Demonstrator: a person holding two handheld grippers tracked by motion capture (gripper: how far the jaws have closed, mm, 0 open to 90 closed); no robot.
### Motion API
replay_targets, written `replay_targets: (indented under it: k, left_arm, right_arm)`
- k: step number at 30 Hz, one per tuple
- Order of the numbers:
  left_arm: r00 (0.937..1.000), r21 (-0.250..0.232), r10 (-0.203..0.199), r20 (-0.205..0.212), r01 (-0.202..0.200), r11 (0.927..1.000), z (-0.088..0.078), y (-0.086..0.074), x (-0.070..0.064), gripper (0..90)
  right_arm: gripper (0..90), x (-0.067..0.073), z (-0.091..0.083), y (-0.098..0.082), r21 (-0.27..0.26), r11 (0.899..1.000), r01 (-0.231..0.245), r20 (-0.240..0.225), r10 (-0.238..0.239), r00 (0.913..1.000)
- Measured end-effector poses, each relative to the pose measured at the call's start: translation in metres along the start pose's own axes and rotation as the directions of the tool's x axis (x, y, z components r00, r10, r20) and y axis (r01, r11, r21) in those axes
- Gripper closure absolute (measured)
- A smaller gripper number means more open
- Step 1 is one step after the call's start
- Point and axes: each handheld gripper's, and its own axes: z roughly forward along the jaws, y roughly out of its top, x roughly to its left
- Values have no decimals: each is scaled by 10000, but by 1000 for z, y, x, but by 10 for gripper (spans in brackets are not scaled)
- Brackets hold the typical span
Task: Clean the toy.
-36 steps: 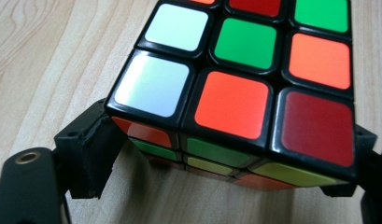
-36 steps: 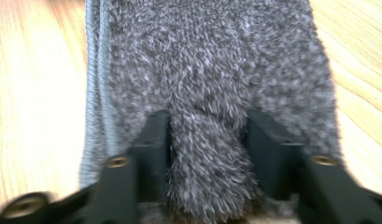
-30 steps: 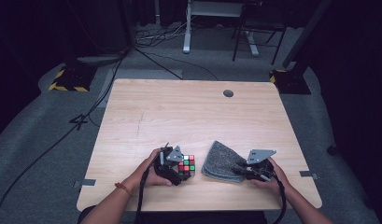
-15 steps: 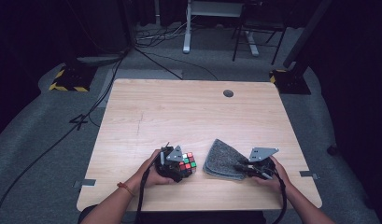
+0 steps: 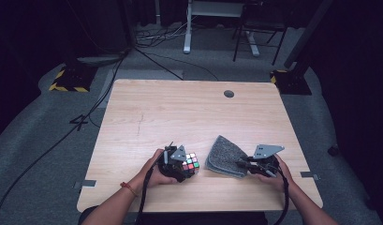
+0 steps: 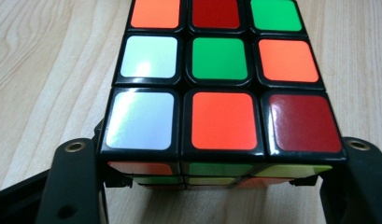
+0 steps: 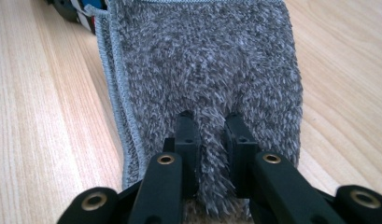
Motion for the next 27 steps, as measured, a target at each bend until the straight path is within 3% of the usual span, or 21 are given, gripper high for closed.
replay_targets:
  k: [7, 17, 27]
  left_arm:
    - [9998, -309, -46, 185, 52, 9995, -3, 6, 0, 337]
    - [9995, -129, 310, 78, -309, 9994, -5, 16, 2, 337]
    - [9984, -180, 553, 104, -551, 9983, -8, 28, 0, 337]
  right_arm:
    - [787, -2, -3, 5, -168, 9998, 48, 130, -46, 9999]
    - [787, -3, -10, 11, -510, 9986, 106, 206, -96, 9997]
    - [786, 3, -20, 35, -993, 9939, 477, 268, -453, 9986]
